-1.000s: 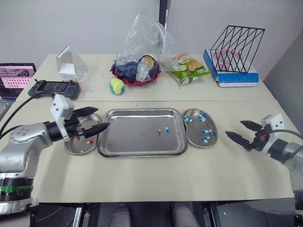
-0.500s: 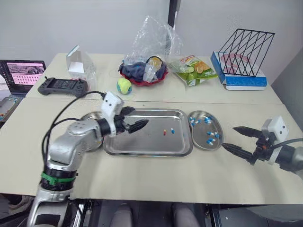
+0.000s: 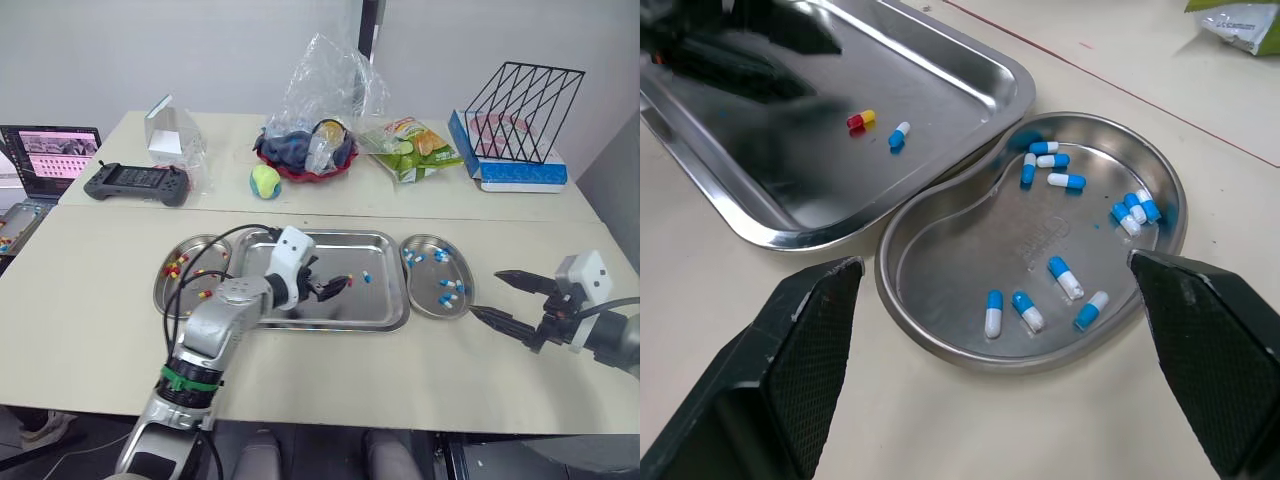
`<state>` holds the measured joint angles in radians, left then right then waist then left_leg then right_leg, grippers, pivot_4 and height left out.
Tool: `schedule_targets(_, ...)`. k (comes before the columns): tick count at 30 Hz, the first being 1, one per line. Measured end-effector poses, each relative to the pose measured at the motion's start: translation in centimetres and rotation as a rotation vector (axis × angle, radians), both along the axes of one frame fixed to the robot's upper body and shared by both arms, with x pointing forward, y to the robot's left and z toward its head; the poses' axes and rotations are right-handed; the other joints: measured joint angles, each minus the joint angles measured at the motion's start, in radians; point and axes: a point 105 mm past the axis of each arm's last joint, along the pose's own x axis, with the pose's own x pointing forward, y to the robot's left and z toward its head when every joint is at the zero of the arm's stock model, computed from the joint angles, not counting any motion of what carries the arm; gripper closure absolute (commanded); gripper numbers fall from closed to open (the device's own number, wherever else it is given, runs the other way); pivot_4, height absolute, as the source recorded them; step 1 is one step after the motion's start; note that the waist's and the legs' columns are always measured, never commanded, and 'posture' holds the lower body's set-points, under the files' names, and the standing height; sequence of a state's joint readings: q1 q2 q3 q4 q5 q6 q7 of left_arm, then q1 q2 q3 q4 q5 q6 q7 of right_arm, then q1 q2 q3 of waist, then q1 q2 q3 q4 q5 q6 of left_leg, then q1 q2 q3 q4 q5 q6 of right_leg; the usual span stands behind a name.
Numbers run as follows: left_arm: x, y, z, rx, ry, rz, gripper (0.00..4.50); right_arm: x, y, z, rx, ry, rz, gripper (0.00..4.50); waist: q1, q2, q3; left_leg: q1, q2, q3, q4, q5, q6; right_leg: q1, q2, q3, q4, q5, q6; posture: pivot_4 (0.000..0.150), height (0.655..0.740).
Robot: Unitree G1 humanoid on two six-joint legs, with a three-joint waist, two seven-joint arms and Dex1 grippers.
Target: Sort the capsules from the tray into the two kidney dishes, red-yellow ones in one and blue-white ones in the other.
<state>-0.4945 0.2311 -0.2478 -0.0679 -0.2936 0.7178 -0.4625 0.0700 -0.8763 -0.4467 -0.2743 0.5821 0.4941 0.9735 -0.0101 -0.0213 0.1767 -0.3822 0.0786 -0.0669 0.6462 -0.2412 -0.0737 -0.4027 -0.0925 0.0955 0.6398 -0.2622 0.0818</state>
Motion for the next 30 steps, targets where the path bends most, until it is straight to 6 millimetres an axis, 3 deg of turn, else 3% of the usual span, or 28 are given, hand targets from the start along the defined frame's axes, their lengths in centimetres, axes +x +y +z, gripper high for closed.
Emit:
schedule_targets(14,0.8,-1.4,-0.8,0.086,-0.038,0.057,0.0,-0.1,0.0,0.1,0.002,0.0,-0.02,0.04,-0.001,0.0,0.0,0.0,-0.001,-0.001,0.0,0.0,0.0,0.001,0.0,0.0,0.0,0.0,0.0,0.15,0.738)
schedule_targets(17,0.9,-1.5,-0.8,0.094,-0.042,0.072,0.79,-0.1,-0.1,0.1,0.002,-0.002,-0.028,0.0,-0.001,0.0,0.0,0.0,-0.001,-0.001,0.0,0.0,0.0,0.001,0.0,0.0,0.0,0.0,0.0,0.15,0.738)
schedule_targets(27,1.2,-2.0,-0.9,0.111,-0.045,0.088,4.2,0.1,-0.1,0.2,0.004,0.002,-0.035,0.0,-0.002,0.0,0.0,0.0,-0.001,-0.001,0.0,0.0,0.0,0.001,0.0,0.0,0.0,0.0,0.001,0.15,0.738)
schedule_targets(28,1.3,-1.9,-0.9,0.116,-0.046,0.089,4.48,0.1,-0.1,0.2,0.005,0.001,-0.034,0.0,-0.002,0.0,0.0,0.0,-0.001,-0.001,0.0,0.0,0.0,0.001,0.0,0.0,0.0,0.0,0.001,0.15,0.738)
schedule_targets(30,1.3,-1.5,-0.9,0.126,-0.051,0.089,4.48,0.1,-0.1,0.3,0.005,0.001,-0.032,0.0,-0.002,0.0,0.0,0.0,-0.001,-0.001,0.0,0.0,0.0,0.001,0.0,0.0,0.0,0.0,0.001,0.15,0.738)
